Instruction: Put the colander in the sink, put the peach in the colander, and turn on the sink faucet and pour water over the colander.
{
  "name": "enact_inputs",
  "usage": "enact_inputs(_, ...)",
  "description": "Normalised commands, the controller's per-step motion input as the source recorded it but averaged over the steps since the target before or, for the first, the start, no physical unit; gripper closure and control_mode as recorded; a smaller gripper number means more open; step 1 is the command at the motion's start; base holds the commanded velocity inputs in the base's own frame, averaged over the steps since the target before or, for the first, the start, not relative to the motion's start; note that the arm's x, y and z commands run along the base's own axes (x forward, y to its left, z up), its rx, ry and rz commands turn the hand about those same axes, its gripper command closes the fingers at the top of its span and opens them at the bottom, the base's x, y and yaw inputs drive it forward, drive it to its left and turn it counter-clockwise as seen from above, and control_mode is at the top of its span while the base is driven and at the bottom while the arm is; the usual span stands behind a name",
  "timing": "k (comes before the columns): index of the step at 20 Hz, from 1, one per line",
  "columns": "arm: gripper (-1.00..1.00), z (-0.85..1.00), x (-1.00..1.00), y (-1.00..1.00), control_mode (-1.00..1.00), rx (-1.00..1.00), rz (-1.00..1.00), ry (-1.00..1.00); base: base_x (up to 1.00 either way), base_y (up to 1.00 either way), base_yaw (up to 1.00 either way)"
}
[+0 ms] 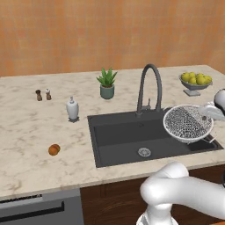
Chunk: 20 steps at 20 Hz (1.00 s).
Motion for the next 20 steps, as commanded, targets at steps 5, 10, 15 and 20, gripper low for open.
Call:
enact_inputs(5,1.0,-0.01,-0.02,0.0,-1.0,0.27,-0.21,0.02,0.0,0.0,0.0)
enact_inputs(10,1.0,-0.18,0.0,0.24,-1.0,0.14,-0.25,0.0,0.0,0.0,0.0)
enact_inputs(15,1.0,-0.36,-0.08,0.2,-1.0,0.13,-0.15,0.0,0.0,0.0,0.0)
enact_inputs(20,1.0,-0.27,-0.05,0.24,-1.0,0.06,-0.08,0.01,0.0,0.0,0.0)
